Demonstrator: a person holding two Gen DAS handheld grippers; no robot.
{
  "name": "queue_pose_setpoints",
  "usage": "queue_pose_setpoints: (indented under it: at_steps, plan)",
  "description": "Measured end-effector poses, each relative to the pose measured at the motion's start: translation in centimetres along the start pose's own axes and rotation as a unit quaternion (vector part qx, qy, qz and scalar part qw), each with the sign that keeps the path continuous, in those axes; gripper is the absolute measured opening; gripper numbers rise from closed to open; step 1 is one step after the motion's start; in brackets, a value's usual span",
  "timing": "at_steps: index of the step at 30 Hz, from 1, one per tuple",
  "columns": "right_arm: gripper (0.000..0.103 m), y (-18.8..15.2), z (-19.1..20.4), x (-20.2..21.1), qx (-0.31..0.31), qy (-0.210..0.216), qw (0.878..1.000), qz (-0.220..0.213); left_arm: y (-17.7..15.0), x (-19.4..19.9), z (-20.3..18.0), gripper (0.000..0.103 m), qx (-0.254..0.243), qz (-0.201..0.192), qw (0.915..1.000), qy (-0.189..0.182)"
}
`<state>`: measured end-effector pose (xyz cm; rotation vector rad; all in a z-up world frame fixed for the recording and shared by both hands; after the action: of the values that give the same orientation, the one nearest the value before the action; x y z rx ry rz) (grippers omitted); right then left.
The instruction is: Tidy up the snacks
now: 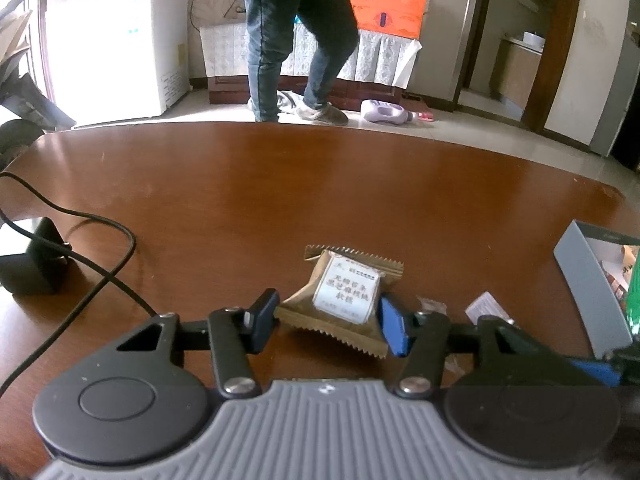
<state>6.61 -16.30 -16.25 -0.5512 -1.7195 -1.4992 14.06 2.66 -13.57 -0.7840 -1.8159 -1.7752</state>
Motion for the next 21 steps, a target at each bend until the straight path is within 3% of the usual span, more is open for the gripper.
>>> queue_pose_setpoints:
  at_steps: [6, 14, 21]
  plan:
    - [0.028, -0.6, 0.2, 0.5, 0.009, 0.026, 1.0, -0.014, 0.0, 0.2, 0.2, 0.053, -0.006, -0.001, 0.9999, 0.01]
    - [0.027, -0.4, -0.9, 0.9, -0.029, 0.076, 0.997, -0.013, 0.0, 0.5, 0.3, 0.051, -0.016, -0.005, 0.9995, 0.027]
    - [0.027, -0.5, -1.6, 1.7, -0.058, 0.098, 0.993, -0.022, 0.9, 1.4, 0.1, 0.051, -0.01, -0.021, 0.9995, 0.02]
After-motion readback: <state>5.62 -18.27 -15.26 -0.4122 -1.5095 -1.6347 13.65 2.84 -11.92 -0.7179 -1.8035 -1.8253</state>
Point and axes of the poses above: each gripper's, at about its wrist camera, not at the fingertips, and x roughly against the way its jaws point, z to its left, y to its top, the point moved 3 cm from there along -x, roughly the way its jaws point, and after that the axes turned 5 degrees about -x, right-handed, at the moved point
